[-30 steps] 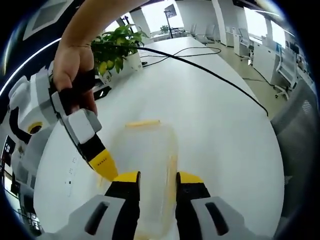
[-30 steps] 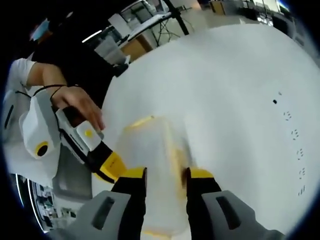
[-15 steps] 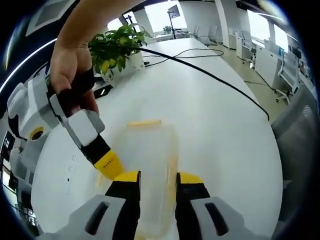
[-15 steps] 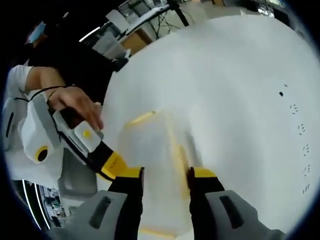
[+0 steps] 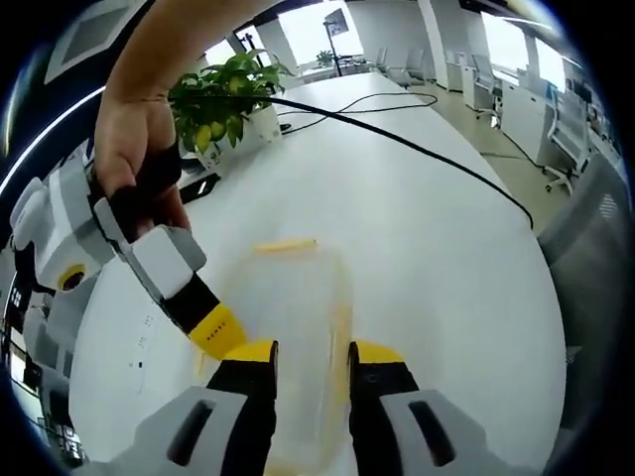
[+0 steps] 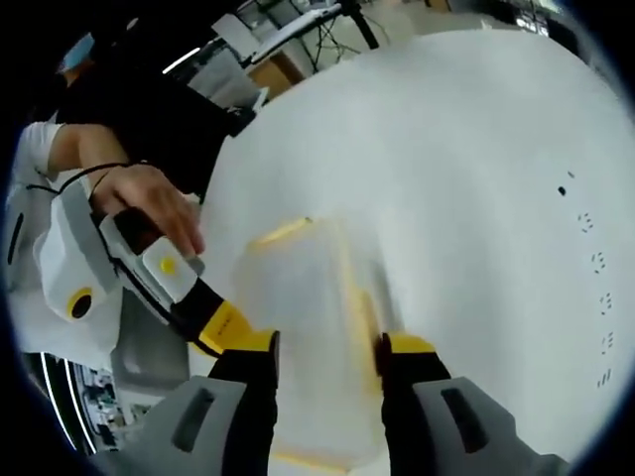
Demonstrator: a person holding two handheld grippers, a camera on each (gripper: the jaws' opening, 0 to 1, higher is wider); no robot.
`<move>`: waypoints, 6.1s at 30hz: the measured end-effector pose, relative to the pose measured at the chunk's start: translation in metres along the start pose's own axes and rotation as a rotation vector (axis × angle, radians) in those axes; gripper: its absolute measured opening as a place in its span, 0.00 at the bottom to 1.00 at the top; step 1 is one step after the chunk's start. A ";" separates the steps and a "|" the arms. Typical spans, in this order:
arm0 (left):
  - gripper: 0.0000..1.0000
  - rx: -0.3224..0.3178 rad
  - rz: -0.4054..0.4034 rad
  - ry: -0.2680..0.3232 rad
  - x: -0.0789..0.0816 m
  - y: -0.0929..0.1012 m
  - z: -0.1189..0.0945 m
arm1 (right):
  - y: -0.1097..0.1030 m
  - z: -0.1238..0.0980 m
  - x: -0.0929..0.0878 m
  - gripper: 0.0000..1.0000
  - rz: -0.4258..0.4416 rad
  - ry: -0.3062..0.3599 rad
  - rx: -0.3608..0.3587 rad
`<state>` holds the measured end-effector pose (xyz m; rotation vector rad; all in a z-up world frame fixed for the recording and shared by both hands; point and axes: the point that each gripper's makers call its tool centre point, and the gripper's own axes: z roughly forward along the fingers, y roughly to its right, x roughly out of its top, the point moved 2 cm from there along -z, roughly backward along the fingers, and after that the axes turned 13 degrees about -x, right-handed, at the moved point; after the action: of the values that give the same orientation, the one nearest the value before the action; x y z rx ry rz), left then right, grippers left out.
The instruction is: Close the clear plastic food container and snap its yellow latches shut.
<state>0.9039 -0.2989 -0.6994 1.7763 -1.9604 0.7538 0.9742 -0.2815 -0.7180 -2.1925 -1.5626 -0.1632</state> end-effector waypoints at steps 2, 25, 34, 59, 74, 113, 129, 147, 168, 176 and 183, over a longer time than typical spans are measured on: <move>0.21 0.002 -0.005 -0.001 -0.001 0.000 -0.001 | 0.000 0.000 0.000 0.39 0.000 0.005 -0.008; 0.22 0.065 -0.254 0.096 -0.010 -0.009 -0.038 | -0.017 -0.042 0.001 0.40 0.013 0.094 -0.136; 0.23 0.110 -0.325 0.121 -0.021 -0.017 -0.050 | -0.029 -0.050 -0.009 0.42 0.026 0.130 -0.168; 0.31 0.187 -0.493 0.184 -0.047 -0.018 -0.061 | -0.040 -0.054 -0.030 0.46 0.134 0.358 -0.372; 0.32 0.219 -0.556 0.189 -0.056 -0.014 -0.062 | -0.055 -0.049 -0.050 0.46 0.218 0.455 -0.473; 0.34 0.346 -0.624 0.350 -0.076 0.010 -0.051 | -0.047 -0.028 -0.097 0.49 0.294 0.598 -0.772; 0.32 0.344 -0.606 0.325 -0.085 0.007 -0.036 | -0.038 -0.016 -0.097 0.45 0.292 0.595 -0.784; 0.29 0.373 -0.602 0.312 -0.101 0.004 -0.048 | -0.046 -0.007 -0.078 0.44 0.323 0.622 -0.810; 0.29 0.390 -0.603 0.277 -0.126 -0.002 -0.063 | -0.049 0.005 -0.054 0.42 0.379 0.649 -0.859; 0.28 0.388 -0.610 0.278 -0.125 -0.002 -0.062 | -0.046 0.005 -0.054 0.42 0.373 0.639 -0.856; 0.33 0.402 -0.699 0.284 -0.128 0.015 -0.067 | -0.057 0.001 -0.056 0.46 0.407 0.639 -0.856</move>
<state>0.9001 -0.1564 -0.7277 2.2273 -0.9370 1.1012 0.9019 -0.3146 -0.7224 -2.5857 -0.7090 -1.4526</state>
